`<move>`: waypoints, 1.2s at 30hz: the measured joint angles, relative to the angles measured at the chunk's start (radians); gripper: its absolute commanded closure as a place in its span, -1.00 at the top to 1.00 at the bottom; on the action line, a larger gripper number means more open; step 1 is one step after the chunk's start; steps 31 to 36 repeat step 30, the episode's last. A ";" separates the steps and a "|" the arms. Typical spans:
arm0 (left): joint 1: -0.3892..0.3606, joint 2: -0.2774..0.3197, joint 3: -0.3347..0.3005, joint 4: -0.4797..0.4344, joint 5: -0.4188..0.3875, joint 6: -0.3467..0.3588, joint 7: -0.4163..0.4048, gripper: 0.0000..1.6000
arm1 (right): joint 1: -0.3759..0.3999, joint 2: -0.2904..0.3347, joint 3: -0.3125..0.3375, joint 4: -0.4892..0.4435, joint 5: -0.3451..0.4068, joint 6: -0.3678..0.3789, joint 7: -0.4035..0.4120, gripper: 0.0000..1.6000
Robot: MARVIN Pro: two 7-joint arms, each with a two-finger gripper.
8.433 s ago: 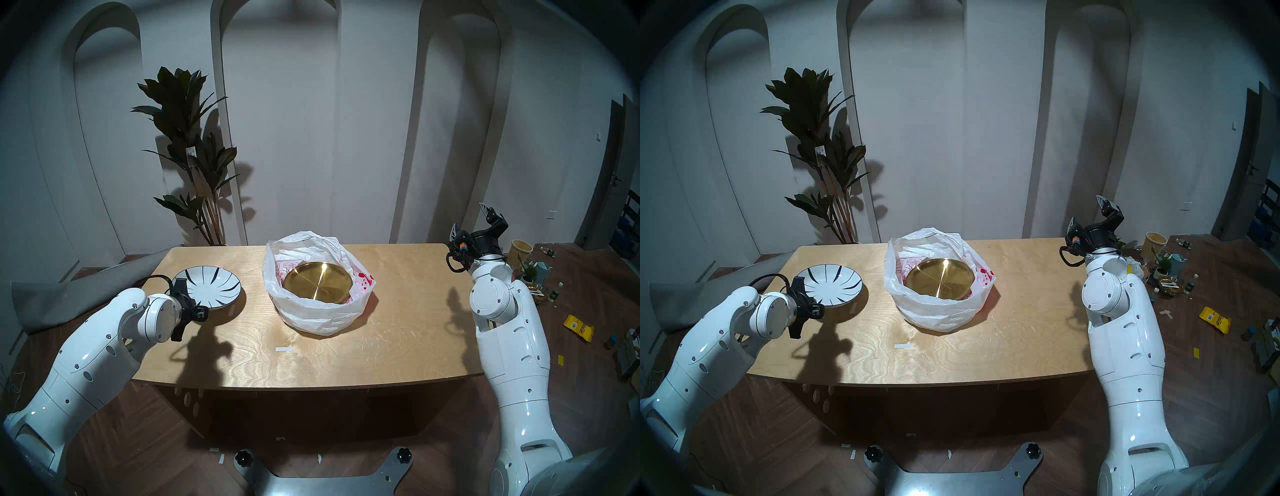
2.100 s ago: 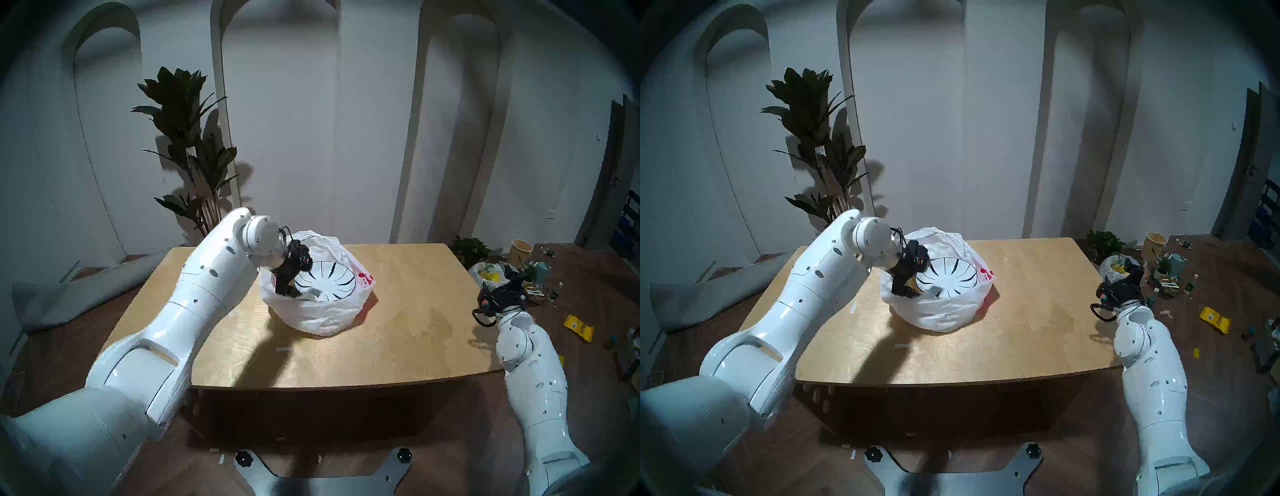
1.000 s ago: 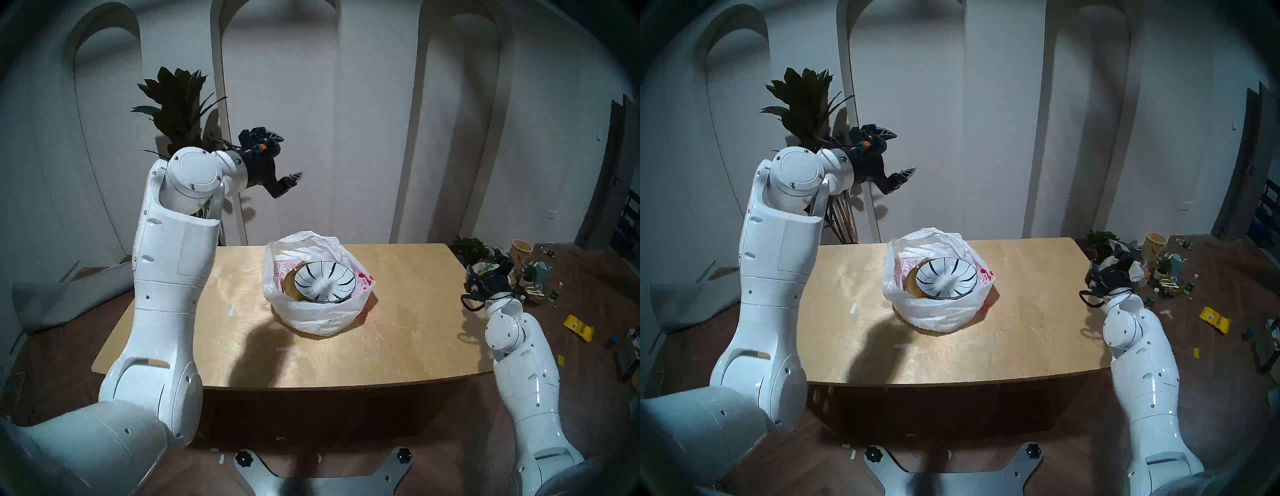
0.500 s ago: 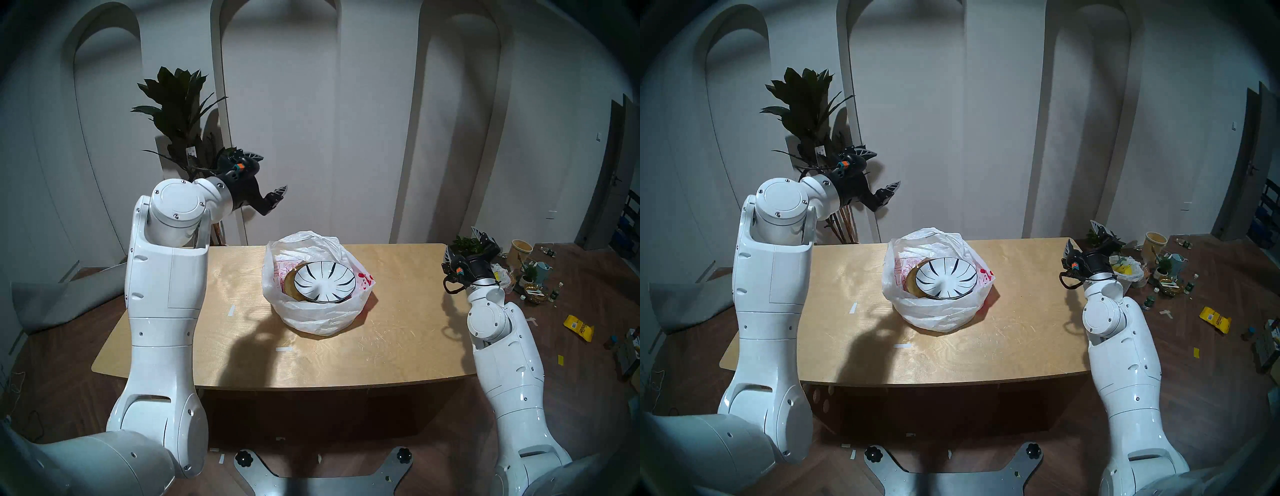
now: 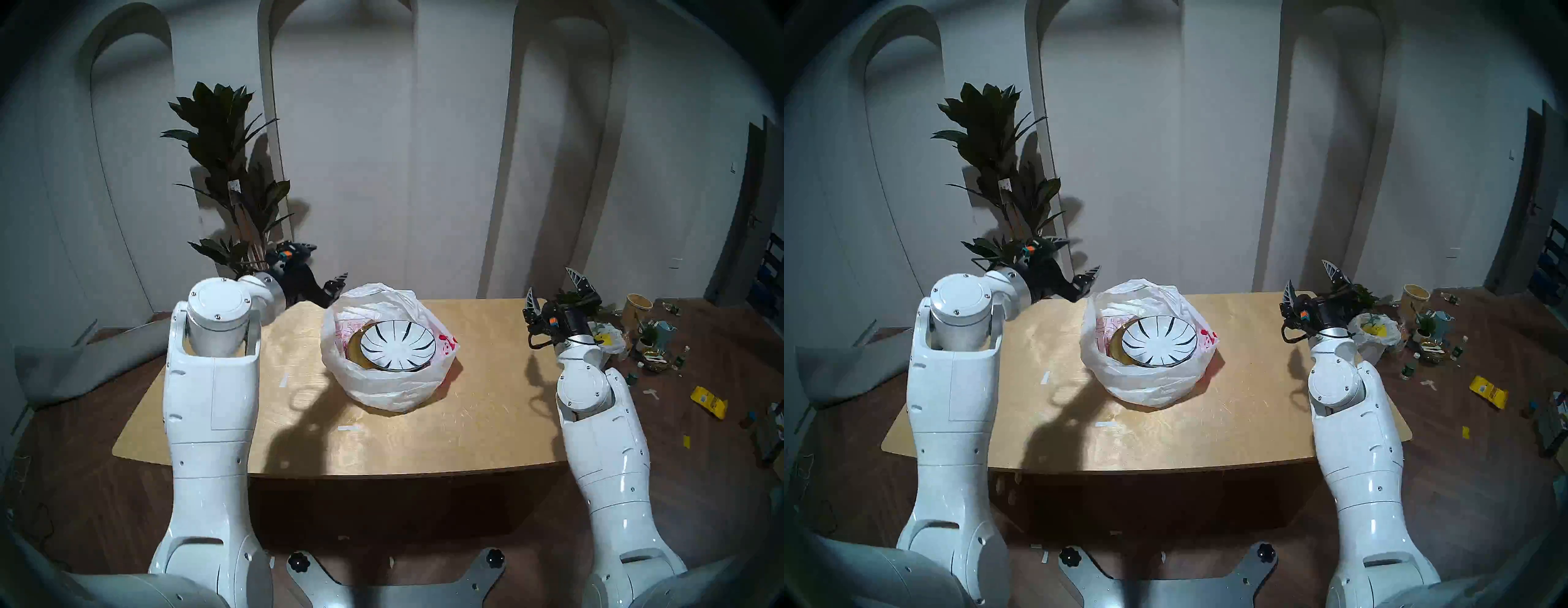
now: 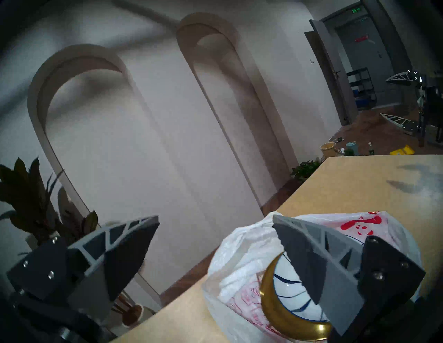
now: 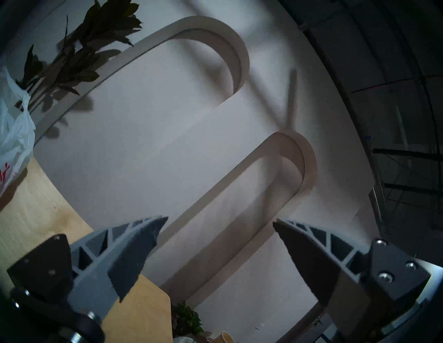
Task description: Bag the groceries: heavy items first, fragile items on top
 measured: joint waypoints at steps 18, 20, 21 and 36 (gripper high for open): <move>0.169 -0.068 -0.045 -0.092 -0.150 0.062 0.032 1.00 | -0.103 0.004 0.050 -0.097 0.042 -0.074 -0.031 1.00; 0.192 -0.069 -0.045 -0.108 -0.178 0.071 0.036 1.00 | -0.128 0.005 0.051 -0.115 0.039 -0.089 -0.040 1.00; 0.200 -0.069 -0.045 -0.115 -0.189 0.074 0.038 1.00 | -0.138 0.004 0.051 -0.122 0.039 -0.095 -0.043 1.00; 0.273 -0.066 -0.016 -0.172 -0.284 0.100 0.051 1.00 | -0.226 -0.019 0.017 -0.177 0.047 -0.143 -0.058 1.00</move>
